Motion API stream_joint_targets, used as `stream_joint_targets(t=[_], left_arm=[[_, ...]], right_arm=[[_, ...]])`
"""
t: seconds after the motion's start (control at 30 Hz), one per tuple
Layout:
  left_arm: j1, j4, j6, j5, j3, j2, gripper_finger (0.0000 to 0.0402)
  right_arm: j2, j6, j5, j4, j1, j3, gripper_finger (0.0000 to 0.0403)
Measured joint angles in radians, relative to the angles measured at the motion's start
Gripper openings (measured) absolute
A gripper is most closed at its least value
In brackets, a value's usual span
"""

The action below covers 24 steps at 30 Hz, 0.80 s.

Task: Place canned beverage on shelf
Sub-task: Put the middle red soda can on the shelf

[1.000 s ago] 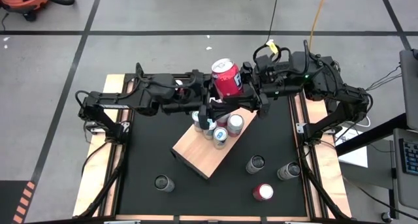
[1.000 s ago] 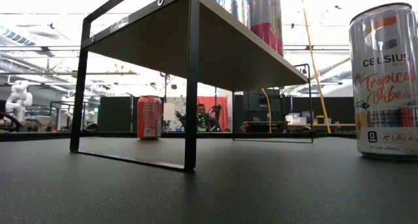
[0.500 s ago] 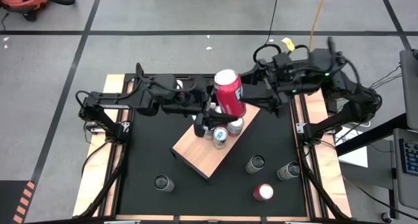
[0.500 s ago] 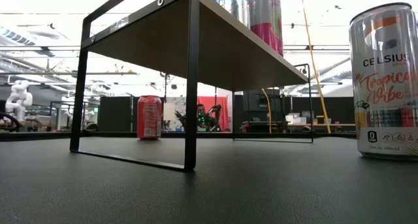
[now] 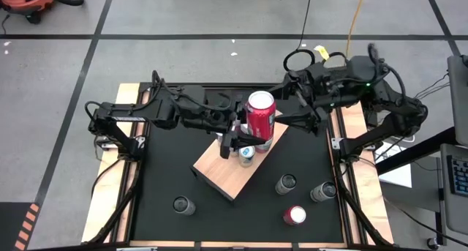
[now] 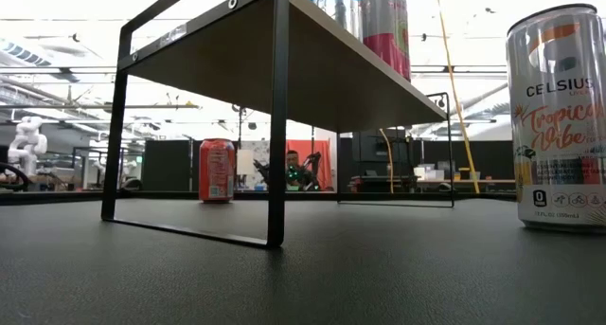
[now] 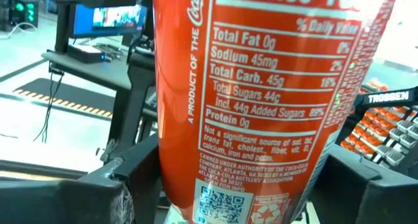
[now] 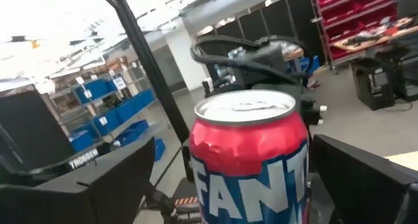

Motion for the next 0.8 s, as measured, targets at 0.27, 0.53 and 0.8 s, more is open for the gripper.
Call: stream_joint_targets(t=[0.27, 0.53, 0.8], left_arm=[[0.004, -0.007, 0.000, 0.015, 0.000, 0.000, 0.0285], [0.004, -0.071, -0.006, 0.015, 0.001, 0.000, 0.0285], [0.004, -0.075, -0.006, 0.014, 0.001, -0.001, 0.0285]], right_arm=[[0.025, -0.072, 0.007, -0.001, 0.005, 0.000, 0.0389], [0.036, -0.124, 0.006, -0.014, 0.004, 0.000, 0.0350], [0.037, -0.159, 0.006, -0.074, 0.004, 0.000, 0.0343]])
